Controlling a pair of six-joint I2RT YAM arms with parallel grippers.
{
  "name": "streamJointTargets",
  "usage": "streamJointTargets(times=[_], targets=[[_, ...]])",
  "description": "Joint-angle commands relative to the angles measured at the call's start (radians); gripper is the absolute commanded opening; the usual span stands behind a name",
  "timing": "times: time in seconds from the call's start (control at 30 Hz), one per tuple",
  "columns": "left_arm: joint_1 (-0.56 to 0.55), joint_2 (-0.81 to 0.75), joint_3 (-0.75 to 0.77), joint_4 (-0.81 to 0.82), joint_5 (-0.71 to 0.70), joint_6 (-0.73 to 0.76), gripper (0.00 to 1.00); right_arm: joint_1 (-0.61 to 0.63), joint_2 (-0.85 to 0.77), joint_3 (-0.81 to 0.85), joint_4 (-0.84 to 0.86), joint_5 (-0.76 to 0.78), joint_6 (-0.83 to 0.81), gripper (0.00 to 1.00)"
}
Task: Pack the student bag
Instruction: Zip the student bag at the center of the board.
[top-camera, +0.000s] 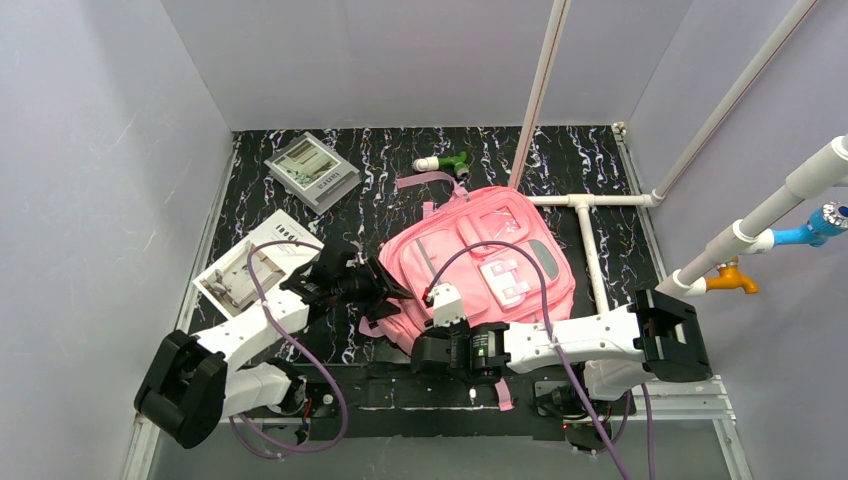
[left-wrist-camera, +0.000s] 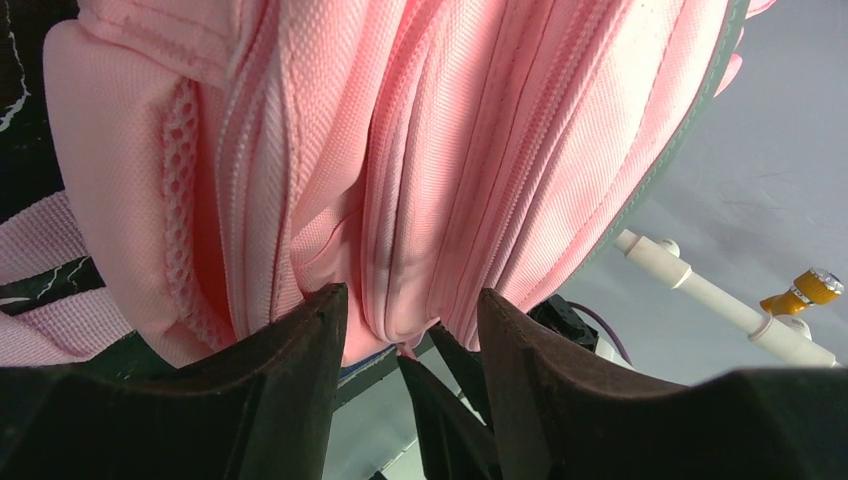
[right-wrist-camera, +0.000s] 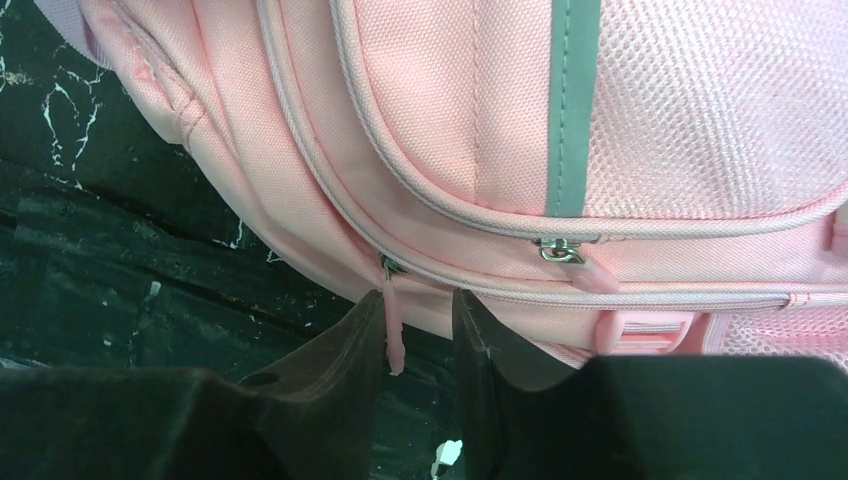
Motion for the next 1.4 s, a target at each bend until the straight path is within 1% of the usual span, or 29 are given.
streamJointTargets(times=[0.0, 0.1, 0.17, 0.2, 0.33, 0.37, 0.4, 0.5, 0.6, 0.67, 0.73, 0.83, 0.97, 1.03, 1.13, 1.17, 1.27, 1.33, 1.37], targets=[[-0.005, -0.039, 0.007, -0.094, -0.017, 0.013, 0.5, 0.0, 0.006, 0.009, 0.013, 0.072, 0.008, 0.38], [-0.005, -0.048, 0.009, -0.108, -0.018, 0.013, 0.51, 0.001, 0.025, 0.006, 0.016, 0.045, 0.003, 0.39], [-0.005, -0.052, 0.005, -0.108, -0.02, 0.012, 0.52, 0.0, 0.036, 0.004, 0.03, 0.031, -0.009, 0.31], [-0.005, -0.052, 0.007, -0.109, -0.02, 0.012, 0.52, 0.0, 0.042, 0.006, 0.032, 0.026, -0.014, 0.29], [-0.005, -0.054, 0.009, -0.113, -0.016, 0.011, 0.52, 0.001, 0.065, 0.01, 0.054, 0.005, -0.038, 0.31], [-0.005, -0.053, 0.011, -0.112, -0.014, 0.011, 0.52, 0.001, 0.071, 0.012, 0.059, 0.001, -0.046, 0.28], [-0.005, -0.051, 0.014, -0.113, -0.009, 0.012, 0.52, 0.0, 0.078, 0.017, 0.061, 0.001, -0.056, 0.25], [-0.006, -0.042, 0.016, -0.111, 0.001, 0.016, 0.51, 0.001, 0.088, 0.051, 0.031, 0.016, -0.072, 0.01], [-0.006, -0.021, 0.016, -0.11, 0.005, 0.035, 0.46, 0.0, 0.078, 0.114, 0.011, 0.03, -0.123, 0.01], [-0.006, -0.012, 0.017, -0.099, 0.016, 0.037, 0.46, 0.001, 0.053, 0.15, 0.016, 0.041, -0.144, 0.01], [-0.006, -0.016, 0.02, -0.091, 0.021, 0.036, 0.49, 0.001, 0.017, 0.161, 0.038, 0.048, -0.152, 0.01], [-0.006, -0.033, 0.026, -0.08, 0.02, 0.036, 0.54, 0.0, -0.044, 0.125, 0.124, 0.041, -0.176, 0.01], [-0.007, -0.014, 0.027, 0.002, 0.053, 0.016, 0.54, 0.0, -0.078, 0.085, 0.158, 0.041, -0.179, 0.01], [-0.009, 0.015, 0.021, 0.055, 0.074, -0.005, 0.51, -0.001, -0.08, 0.08, 0.159, 0.041, -0.18, 0.01], [-0.009, 0.051, 0.026, 0.115, 0.08, -0.004, 0.36, 0.0, -0.075, 0.077, 0.146, 0.036, -0.175, 0.01], [-0.009, 0.059, 0.037, 0.118, 0.077, 0.014, 0.29, 0.0, -0.075, 0.074, 0.144, 0.035, -0.173, 0.01], [-0.009, 0.061, 0.072, 0.112, 0.038, 0.061, 0.0, 0.0, -0.074, 0.06, 0.127, 0.029, -0.163, 0.01], [-0.005, 0.054, 0.096, 0.086, 0.006, 0.082, 0.0, 0.0, -0.07, 0.059, 0.083, 0.034, -0.146, 0.01], [0.003, 0.046, 0.116, 0.039, -0.016, 0.097, 0.0, 0.0, -0.069, 0.058, 0.046, 0.041, -0.13, 0.01]])
